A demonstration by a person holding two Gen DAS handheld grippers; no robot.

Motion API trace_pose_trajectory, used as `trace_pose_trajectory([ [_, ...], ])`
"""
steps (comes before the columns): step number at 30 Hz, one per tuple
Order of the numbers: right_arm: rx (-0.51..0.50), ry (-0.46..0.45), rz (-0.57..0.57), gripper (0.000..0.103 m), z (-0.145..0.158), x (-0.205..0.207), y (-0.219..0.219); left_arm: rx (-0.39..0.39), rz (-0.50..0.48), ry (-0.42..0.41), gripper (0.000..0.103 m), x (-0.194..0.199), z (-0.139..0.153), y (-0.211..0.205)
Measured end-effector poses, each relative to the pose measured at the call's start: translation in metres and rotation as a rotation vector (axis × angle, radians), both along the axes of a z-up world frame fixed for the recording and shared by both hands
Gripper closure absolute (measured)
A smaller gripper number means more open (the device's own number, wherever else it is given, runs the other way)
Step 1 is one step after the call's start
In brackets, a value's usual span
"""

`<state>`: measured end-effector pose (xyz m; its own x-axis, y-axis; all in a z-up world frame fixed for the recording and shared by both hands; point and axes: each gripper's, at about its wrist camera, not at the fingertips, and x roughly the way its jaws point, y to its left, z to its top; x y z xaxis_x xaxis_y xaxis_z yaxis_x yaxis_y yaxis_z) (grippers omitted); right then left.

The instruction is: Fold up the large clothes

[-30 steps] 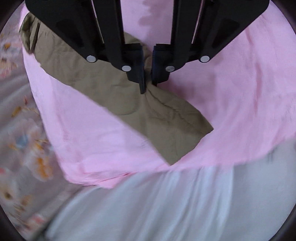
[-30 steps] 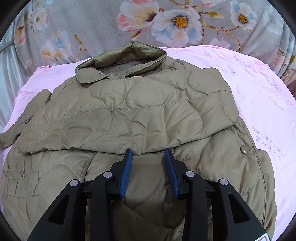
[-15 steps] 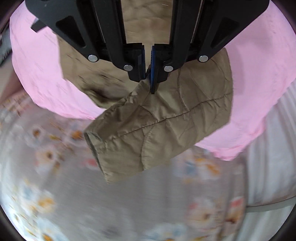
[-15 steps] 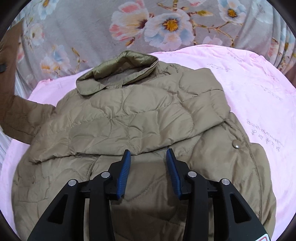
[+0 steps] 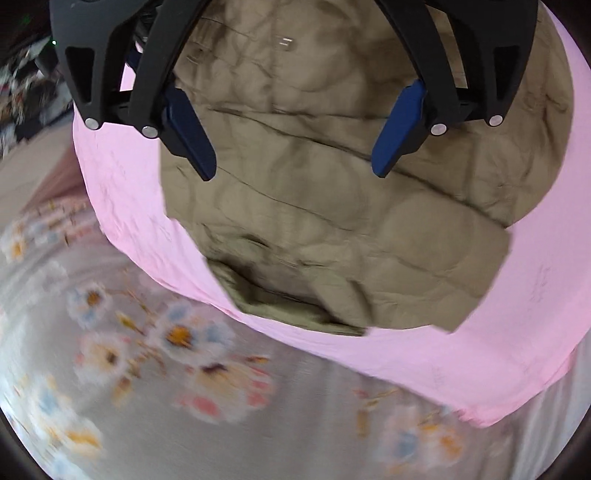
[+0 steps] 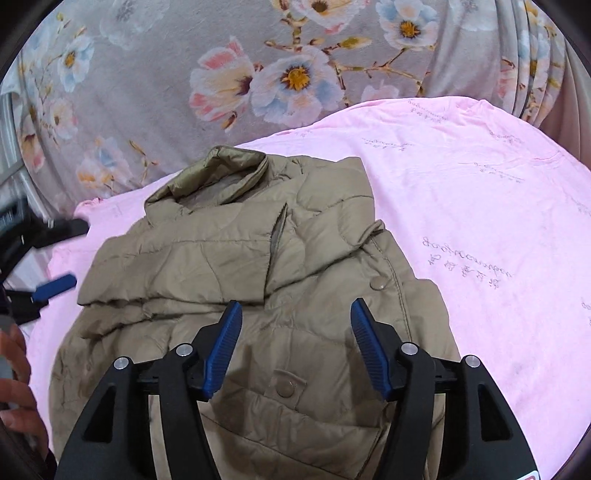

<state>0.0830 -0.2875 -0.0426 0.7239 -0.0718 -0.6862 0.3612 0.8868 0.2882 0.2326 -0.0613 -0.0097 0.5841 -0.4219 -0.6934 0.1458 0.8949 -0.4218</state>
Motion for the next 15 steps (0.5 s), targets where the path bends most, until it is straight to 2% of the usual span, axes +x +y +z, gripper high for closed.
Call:
trace_pose_trajectory([
  [4, 0.052, -0.021, 0.025, 0.038, 0.007, 0.017, -0.006, -0.092, 0.186, 0.119, 0.020, 0.029, -0.029, 0.079],
  [7, 0.094, -0.018, 0.033, 0.037, 0.006, 0.038, -0.012, -0.142, 0.304, 0.171, 0.020, 0.044, -0.047, 0.126],
  [10, 0.154, 0.003, 0.049, 0.037, -0.001, 0.061, -0.017, -0.210, 0.350, 0.224, 0.020, 0.055, -0.066, 0.155],
  [15, 0.212, 0.076, 0.059, 0.036, -0.025, 0.095, -0.018, -0.340, 0.371, 0.294, 0.020, 0.070, -0.091, 0.172],
])
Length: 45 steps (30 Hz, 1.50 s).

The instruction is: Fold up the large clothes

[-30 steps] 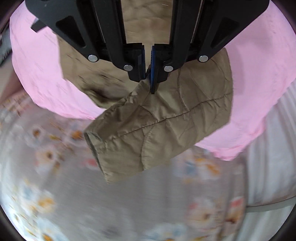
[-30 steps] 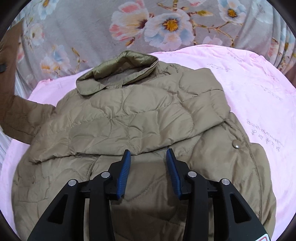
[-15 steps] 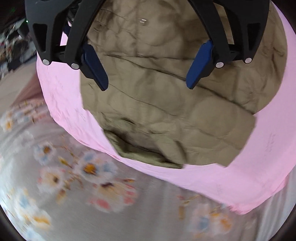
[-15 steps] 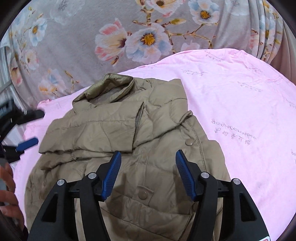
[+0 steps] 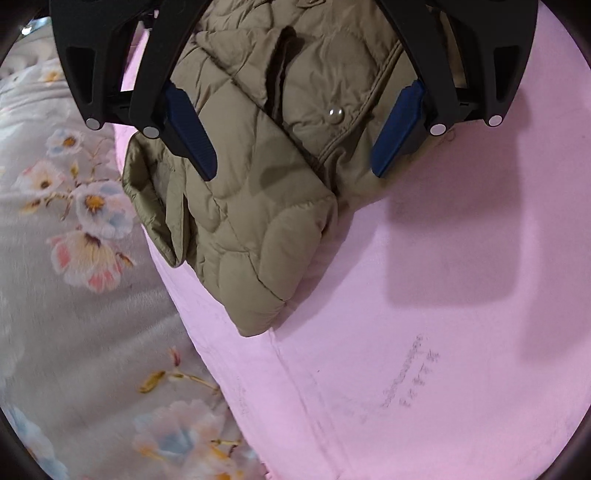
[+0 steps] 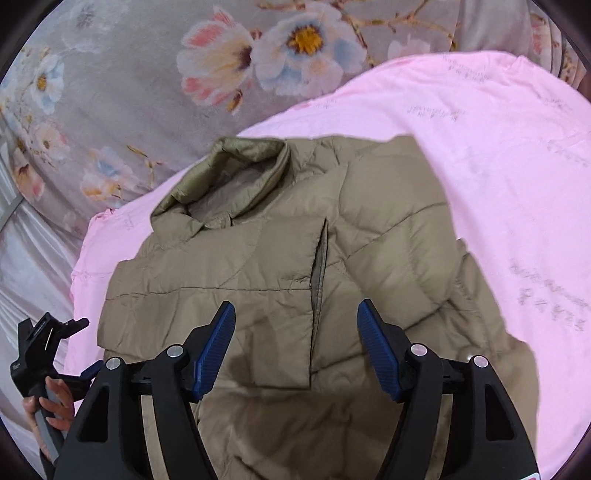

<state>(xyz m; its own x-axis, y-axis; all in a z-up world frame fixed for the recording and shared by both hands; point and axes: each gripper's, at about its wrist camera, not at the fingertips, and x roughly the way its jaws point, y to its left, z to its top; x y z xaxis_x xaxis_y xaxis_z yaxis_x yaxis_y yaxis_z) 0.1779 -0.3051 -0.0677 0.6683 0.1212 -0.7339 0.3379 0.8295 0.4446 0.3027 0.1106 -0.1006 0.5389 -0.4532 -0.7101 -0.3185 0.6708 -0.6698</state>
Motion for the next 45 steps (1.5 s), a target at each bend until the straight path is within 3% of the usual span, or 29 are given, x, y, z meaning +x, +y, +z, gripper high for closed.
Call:
trace_pose_trajectory([
  [2, 0.023, 0.002, 0.006, 0.040, -0.007, 0.005, 0.001, -0.032, 0.011, 0.010, 0.021, 0.005, -0.005, 0.002],
  [4, 0.027, -0.014, 0.041, 0.099, -0.009, 0.009, 0.004, -0.077, 0.019, 0.014, 0.022, 0.008, -0.009, 0.006],
  [6, 0.019, -0.034, 0.047, 0.101, -0.003, 0.010, 0.002, -0.137, 0.035, 0.013, 0.022, 0.010, -0.008, 0.008],
  [8, 0.032, -0.125, 0.030, 0.101, 0.018, 0.002, -0.006, -0.175, 0.037, -0.001, 0.022, 0.013, -0.003, 0.007],
  [12, -0.028, -0.232, 0.002, 0.101, 0.060, -0.010, -0.018, -0.183, 0.007, -0.012, 0.023, 0.016, 0.004, -0.005],
  [16, -0.105, -0.231, -0.027, 0.101, 0.071, -0.016, -0.020, -0.179, -0.039, 0.006, 0.028, 0.020, -0.002, -0.027],
  [18, -0.145, -0.193, -0.030, 0.101, 0.063, -0.019, -0.019, -0.125, -0.060, 0.008, 0.041, 0.024, -0.003, -0.037],
  [19, -0.154, -0.174, -0.029, 0.101, 0.057, -0.019, -0.020, -0.049, -0.072, 0.015, 0.048, 0.027, -0.004, -0.043],
  [20, -0.160, -0.151, -0.028, 0.101, 0.049, -0.020, -0.020, 0.011, -0.075, 0.022, 0.063, 0.028, -0.006, -0.045],
  [24, -0.181, -0.061, -0.011, 0.101, 0.016, -0.021, -0.017, 0.166, -0.088, -0.009, 0.080, 0.025, -0.004, -0.051],
  [29, -0.210, 0.007, 0.006, 0.101, -0.010, -0.018, -0.009, 0.377, -0.130, -0.048, 0.085, 0.021, -0.002, -0.072],
  [37, -0.247, 0.081, 0.031, 0.099, -0.019, -0.012, -0.003, 0.738, -0.174, -0.127, 0.084, 0.011, 0.000, -0.114],
  [39, -0.266, 0.074, -0.003, 0.095, -0.006, -0.021, -0.003, 0.778, -0.184, -0.137, 0.081, 0.004, 0.008, -0.115],
  [41, -0.292, 0.008, -0.039, 0.093, 0.014, -0.032, 0.000, 0.791, -0.175, -0.167, 0.080, -0.008, 0.026, -0.113],
  [45, -0.293, -0.098, 0.001, 0.093, 0.050, -0.027, 0.013, 0.737, -0.188, -0.276, 0.080, -0.027, 0.071, -0.121],
])
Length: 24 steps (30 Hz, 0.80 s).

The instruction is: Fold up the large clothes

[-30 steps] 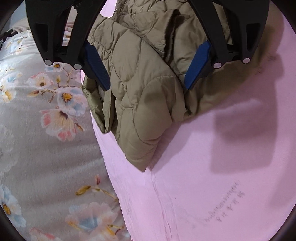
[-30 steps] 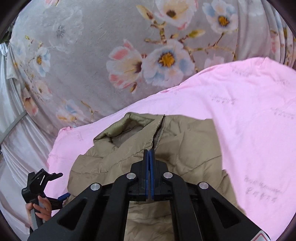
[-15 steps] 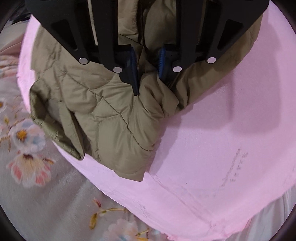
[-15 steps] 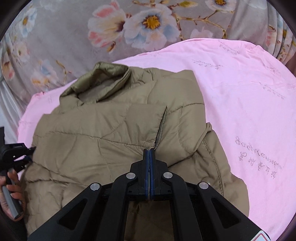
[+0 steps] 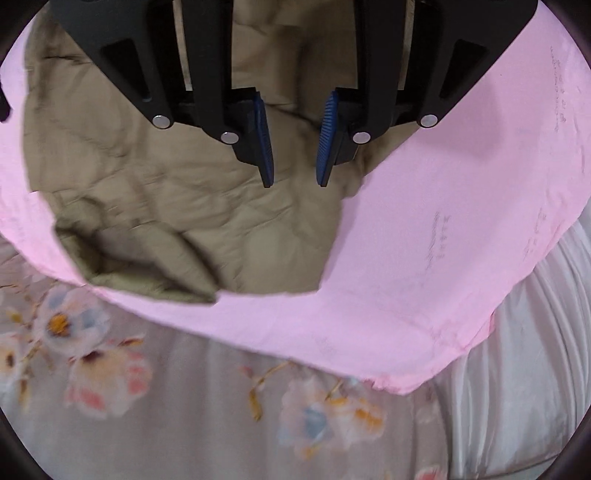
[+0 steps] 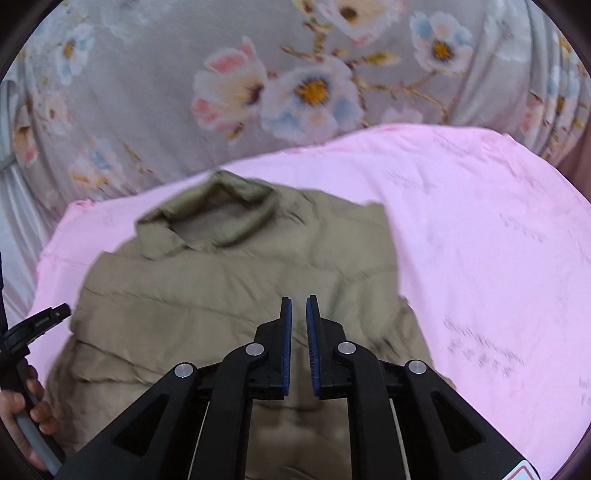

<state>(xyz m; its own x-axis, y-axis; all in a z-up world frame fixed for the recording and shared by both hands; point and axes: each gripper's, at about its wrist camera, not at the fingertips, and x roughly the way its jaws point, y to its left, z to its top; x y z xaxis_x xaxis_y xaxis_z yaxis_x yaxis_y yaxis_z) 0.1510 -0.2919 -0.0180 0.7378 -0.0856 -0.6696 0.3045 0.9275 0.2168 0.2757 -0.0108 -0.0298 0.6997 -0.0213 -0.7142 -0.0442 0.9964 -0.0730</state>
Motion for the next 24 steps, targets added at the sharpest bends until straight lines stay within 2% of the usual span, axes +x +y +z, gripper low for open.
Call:
trace_pose_trajectory([
  [2, -0.001, -0.007, 0.055, 0.093, 0.008, 0.013, 0.013, 0.001, -0.049, -0.041, 0.080, -0.005, 0.022, -0.017],
  [4, -0.021, 0.003, 0.106, 0.093, 0.007, 0.027, 0.029, 0.019, -0.100, -0.046, 0.080, -0.001, 0.030, -0.037],
  [7, -0.025, 0.058, 0.146, 0.093, -0.010, 0.045, 0.045, 0.094, -0.148, 0.012, 0.080, 0.010, 0.009, -0.066],
  [10, -0.031, 0.130, 0.155, 0.093, -0.035, 0.052, 0.052, 0.119, -0.157, 0.093, 0.080, 0.017, -0.023, -0.072],
  [14, -0.012, 0.147, 0.162, 0.096, -0.058, 0.050, 0.051, 0.160, -0.159, 0.066, 0.080, 0.010, -0.038, -0.075],
  [24, -0.022, 0.141, 0.156, 0.096, -0.071, 0.047, 0.055, 0.237, -0.153, 0.027, 0.080, 0.003, -0.052, -0.085],
])
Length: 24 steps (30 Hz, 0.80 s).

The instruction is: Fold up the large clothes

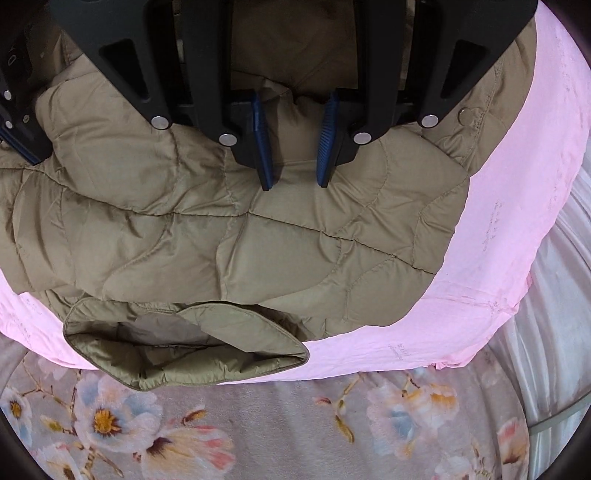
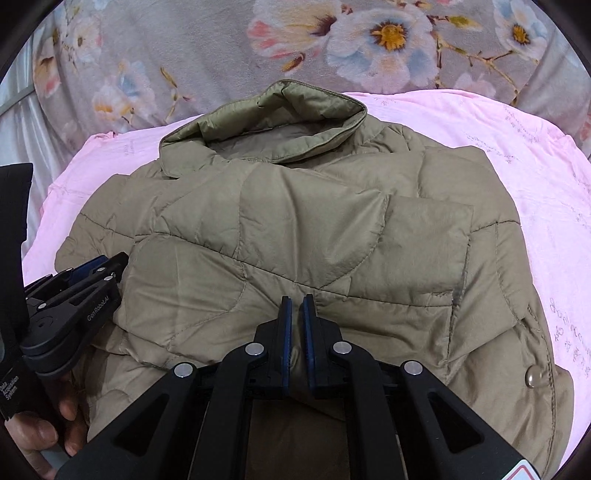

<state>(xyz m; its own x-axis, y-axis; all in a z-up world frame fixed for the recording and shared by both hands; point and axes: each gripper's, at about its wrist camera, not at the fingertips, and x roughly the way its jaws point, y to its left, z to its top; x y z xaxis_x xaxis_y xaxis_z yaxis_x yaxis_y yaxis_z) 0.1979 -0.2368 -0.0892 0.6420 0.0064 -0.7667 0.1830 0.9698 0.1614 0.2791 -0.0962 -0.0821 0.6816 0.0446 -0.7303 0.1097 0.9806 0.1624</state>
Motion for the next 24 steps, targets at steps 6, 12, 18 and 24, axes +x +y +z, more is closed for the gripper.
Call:
trace_pose_trajectory([
  [6, -0.001, 0.003, 0.000, 0.096, -0.001, 0.001, 0.000, 0.031, 0.001, -0.002, 0.080, -0.001, -0.001, -0.004],
  [12, 0.041, 0.003, 0.001, 0.095, 0.003, 0.001, -0.007, -0.001, -0.002, 0.012, 0.078, 0.000, 0.002, 0.000],
  [18, 0.230, -0.097, -0.087, 0.065, 0.049, 0.003, -0.060, -0.289, -0.010, 0.068, 0.048, 0.028, 0.055, 0.029],
  [24, 0.446, -0.112, -0.163, 0.064, 0.041, 0.058, -0.113, -0.430, 0.015, 0.119, 0.038, 0.107, 0.073, 0.017],
])
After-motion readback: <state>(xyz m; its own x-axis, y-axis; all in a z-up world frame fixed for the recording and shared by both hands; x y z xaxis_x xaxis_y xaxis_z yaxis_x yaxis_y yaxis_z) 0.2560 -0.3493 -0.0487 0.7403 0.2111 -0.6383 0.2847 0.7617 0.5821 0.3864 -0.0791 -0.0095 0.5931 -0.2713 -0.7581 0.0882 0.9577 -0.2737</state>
